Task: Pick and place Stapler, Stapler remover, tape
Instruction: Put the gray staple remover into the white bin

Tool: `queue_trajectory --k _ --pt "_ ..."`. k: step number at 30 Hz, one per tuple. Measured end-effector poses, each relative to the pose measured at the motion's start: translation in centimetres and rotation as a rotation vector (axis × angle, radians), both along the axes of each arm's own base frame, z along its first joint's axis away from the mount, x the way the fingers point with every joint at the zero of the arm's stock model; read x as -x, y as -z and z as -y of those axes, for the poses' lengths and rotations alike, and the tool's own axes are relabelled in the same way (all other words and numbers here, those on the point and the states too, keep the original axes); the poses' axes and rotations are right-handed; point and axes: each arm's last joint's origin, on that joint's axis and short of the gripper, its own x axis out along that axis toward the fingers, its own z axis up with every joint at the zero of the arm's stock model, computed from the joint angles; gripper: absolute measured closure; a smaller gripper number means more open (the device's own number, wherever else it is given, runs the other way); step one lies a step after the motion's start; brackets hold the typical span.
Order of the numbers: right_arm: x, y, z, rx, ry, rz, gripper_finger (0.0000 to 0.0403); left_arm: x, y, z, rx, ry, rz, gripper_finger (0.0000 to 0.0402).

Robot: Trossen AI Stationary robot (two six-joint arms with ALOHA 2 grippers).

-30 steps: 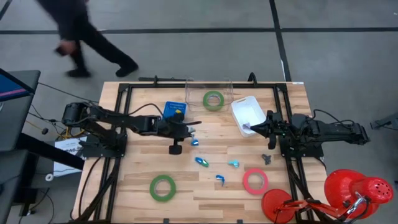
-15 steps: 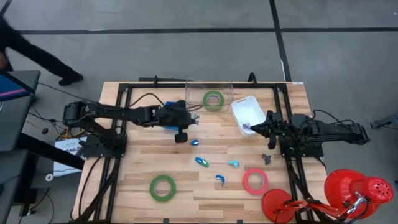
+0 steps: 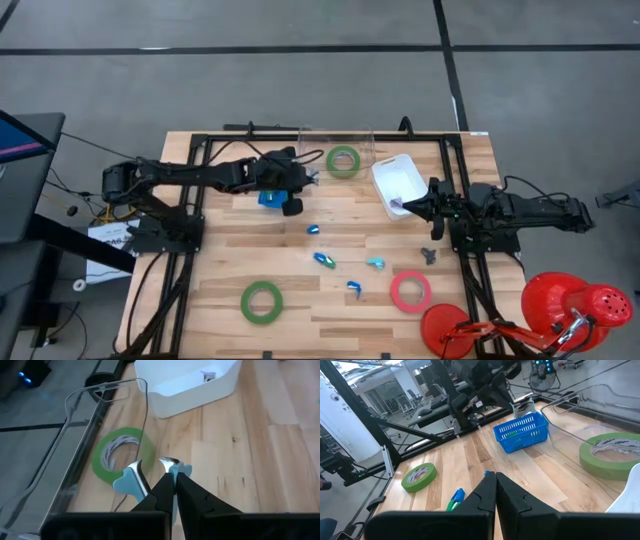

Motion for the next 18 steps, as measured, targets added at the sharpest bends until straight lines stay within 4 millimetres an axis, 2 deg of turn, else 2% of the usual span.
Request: queue_trajectory --k 14,18 --pt "0.0 -0.01 0.0 0.0 0.0 0.0 0.0403 -0.03 -0.13 -0.2 -0.003 -0.004 0.015 0.0393" --pt "0.0 0.0 0.0 0.0 0.0 0.0 0.0403 0.0 -0.82 -0.19 -0.014 -0.004 0.059 0.0393"
